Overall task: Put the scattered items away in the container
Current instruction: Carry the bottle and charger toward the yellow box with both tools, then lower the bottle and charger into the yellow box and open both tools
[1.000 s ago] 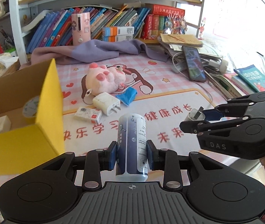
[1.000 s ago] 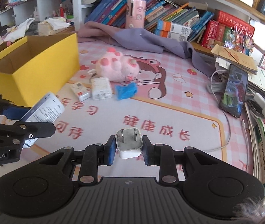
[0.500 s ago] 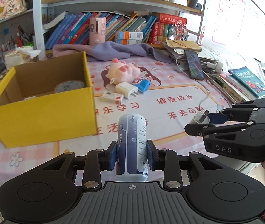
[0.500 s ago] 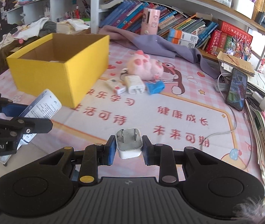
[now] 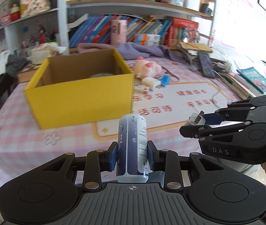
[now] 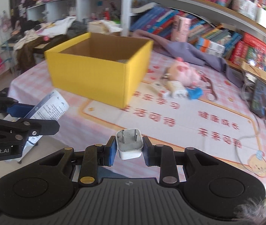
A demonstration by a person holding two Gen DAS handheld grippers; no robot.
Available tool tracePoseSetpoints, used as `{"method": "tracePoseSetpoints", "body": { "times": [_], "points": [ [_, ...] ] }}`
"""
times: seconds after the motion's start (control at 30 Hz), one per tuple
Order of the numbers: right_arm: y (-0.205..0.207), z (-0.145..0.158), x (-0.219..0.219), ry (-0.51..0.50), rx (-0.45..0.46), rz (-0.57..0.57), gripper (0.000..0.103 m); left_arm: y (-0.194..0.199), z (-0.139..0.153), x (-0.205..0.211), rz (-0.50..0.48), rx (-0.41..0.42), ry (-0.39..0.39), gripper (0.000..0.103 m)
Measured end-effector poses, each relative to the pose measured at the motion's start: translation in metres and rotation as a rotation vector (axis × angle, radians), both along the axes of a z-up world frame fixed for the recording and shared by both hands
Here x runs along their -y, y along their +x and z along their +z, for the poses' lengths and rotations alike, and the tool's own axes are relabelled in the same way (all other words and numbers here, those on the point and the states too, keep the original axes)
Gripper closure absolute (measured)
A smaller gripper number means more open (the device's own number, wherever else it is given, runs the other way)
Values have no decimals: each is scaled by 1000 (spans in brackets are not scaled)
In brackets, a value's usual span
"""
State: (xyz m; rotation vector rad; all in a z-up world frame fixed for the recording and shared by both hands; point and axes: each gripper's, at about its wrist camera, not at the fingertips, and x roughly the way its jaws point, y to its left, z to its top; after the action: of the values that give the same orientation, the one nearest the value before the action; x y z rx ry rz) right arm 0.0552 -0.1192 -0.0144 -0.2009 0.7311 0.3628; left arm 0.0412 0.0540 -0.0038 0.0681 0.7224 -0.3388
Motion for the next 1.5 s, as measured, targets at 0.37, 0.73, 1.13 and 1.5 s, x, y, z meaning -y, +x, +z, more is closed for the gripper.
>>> {"method": "tracePoseSetpoints", "body": {
  "times": [0.37, 0.73, 1.13, 1.5],
  "points": [
    [-9, 2, -58, -19, 1, 176, 76, -21, 1, -50, 147, 4, -18, 72],
    [-7, 2, -90, -27, -20, 298, 76, -21, 0, -75, 220, -4, -32, 72],
    [31, 17, -95, -20, 40, 335, 76, 18, 16, -78, 221, 47, -60, 72],
    [113, 52, -89, 54, 136, 314, 76, 104, 55, -77, 195, 133, -60, 72]
  ]
}}
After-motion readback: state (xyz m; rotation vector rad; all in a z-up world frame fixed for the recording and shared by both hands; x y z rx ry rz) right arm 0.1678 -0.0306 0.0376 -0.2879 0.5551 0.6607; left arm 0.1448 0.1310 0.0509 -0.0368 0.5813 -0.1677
